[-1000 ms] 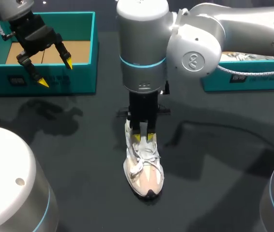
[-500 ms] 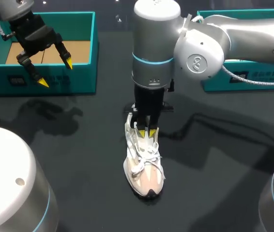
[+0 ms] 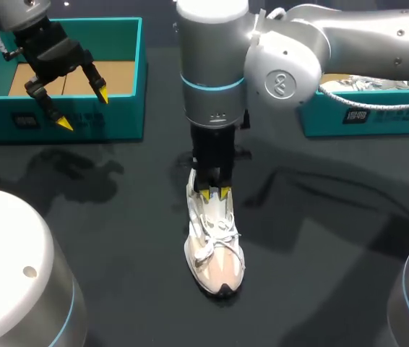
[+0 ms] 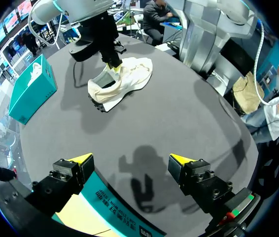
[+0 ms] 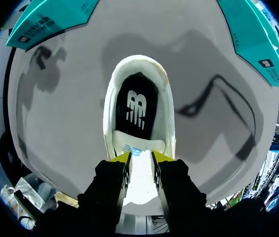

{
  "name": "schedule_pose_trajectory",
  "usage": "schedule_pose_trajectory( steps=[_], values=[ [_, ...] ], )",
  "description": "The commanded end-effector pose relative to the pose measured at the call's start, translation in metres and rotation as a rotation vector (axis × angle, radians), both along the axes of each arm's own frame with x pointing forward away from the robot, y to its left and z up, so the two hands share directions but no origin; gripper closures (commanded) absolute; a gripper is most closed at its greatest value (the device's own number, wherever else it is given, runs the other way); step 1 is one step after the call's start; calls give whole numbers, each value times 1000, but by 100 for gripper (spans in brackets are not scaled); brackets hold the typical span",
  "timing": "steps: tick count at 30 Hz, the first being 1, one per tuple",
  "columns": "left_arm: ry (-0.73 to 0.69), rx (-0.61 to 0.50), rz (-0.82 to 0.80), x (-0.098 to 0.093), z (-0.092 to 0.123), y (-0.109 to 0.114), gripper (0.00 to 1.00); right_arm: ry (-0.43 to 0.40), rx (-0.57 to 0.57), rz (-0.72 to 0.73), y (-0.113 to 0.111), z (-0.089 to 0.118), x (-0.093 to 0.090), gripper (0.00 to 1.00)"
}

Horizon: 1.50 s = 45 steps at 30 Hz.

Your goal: Take the shoe out of the shoebox, open the shoe tongue, remove and reinsert the insole, then place the shoe into the shoebox

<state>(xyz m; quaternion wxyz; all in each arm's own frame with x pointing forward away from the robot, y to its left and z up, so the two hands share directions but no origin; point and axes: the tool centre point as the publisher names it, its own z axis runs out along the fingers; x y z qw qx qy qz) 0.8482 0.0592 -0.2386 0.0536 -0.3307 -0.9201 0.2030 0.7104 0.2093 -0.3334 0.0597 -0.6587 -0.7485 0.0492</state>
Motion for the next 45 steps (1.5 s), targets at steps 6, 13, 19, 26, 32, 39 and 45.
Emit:
schedule_pose_trajectory(
  steps=[6, 13, 19, 26, 32, 39, 45],
  values=[
    [1, 3, -2, 1, 0, 0, 0, -13, -3, 45, -1, 9, 5, 73],
    [1, 3, -2, 1, 0, 0, 0, -23, -74, 210, 8, 45, 9, 55],
    [1, 3, -2, 1, 0, 0, 0, -153, -95, 585, 12, 71, 14, 0],
    [1, 3, -2, 1, 0, 0, 0, -309, 54, 725, 9, 91, 8, 0],
    [1, 3, -2, 1, 0, 0, 0, -309, 54, 725, 9, 91, 8, 0],
    [1, 3, -2, 1, 0, 0, 0, -260, -36, 892, 22, 92, 23, 0],
    [1, 3, -2, 1, 0, 0, 0, -250, -76, 1084, 30, 89, 40, 0]
  ],
)
